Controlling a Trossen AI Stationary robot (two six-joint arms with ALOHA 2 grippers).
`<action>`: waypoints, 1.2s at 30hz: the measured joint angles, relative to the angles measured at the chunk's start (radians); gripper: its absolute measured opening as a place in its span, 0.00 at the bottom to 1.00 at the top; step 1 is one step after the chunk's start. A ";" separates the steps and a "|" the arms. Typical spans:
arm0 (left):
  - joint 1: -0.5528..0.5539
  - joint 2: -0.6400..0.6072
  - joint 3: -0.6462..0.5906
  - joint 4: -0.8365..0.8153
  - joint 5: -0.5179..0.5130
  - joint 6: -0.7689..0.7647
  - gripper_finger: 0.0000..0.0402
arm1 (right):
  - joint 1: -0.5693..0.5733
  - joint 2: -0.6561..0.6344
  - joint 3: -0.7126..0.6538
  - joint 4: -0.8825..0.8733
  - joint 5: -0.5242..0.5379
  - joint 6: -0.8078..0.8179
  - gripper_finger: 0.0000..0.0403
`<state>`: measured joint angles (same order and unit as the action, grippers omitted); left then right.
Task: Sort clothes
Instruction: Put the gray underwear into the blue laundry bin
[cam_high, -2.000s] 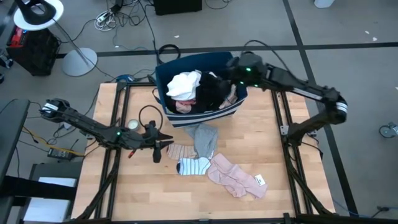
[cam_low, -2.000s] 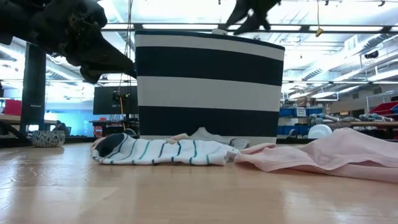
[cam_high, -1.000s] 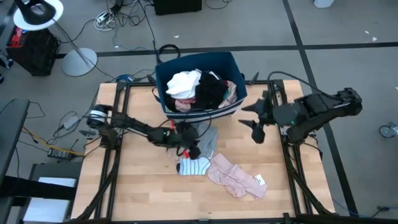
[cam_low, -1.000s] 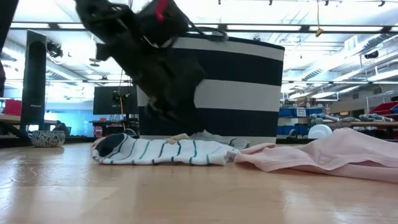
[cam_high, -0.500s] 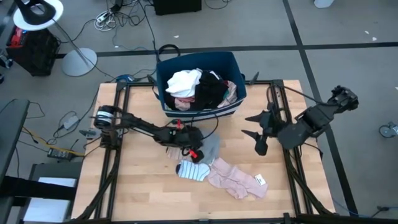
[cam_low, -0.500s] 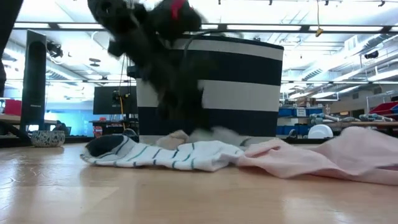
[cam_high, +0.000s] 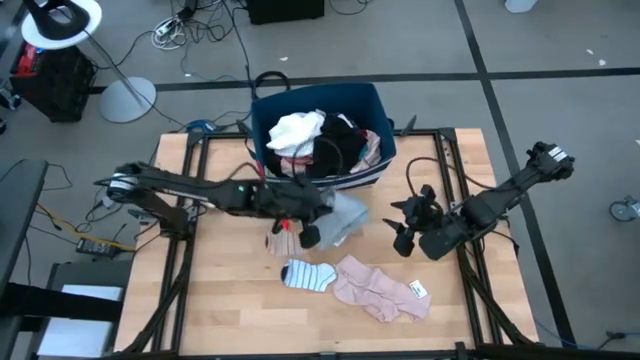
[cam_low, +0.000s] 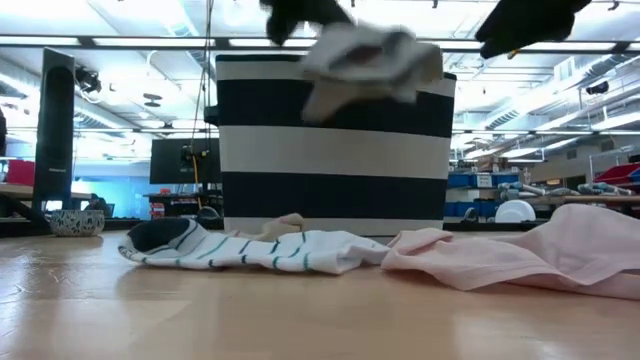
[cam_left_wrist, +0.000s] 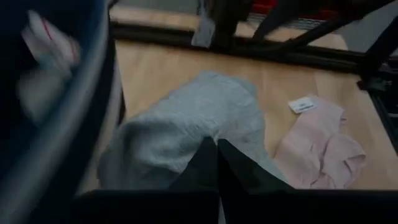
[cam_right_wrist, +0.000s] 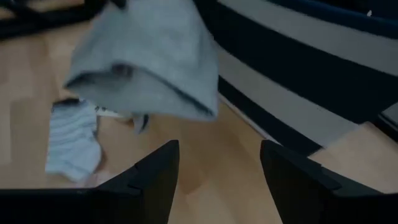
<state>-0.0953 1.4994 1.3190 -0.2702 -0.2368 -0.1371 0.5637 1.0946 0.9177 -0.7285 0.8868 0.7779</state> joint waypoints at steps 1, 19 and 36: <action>0.010 -0.006 0.039 -0.019 -0.006 0.027 0.00 | -0.005 0.000 -0.020 0.026 0.001 -0.018 0.56; 0.366 -0.004 0.275 -0.319 -0.059 0.192 0.02 | -0.056 0.000 -0.175 0.267 -0.026 -0.060 0.56; 0.542 -0.001 -0.244 0.067 0.195 -0.100 0.09 | -0.057 0.000 -0.175 0.286 -0.039 -0.091 0.56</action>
<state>0.4466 1.4981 1.0746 -0.2031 -0.0421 -0.2370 0.5068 1.0943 0.7429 -0.4429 0.8481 0.6865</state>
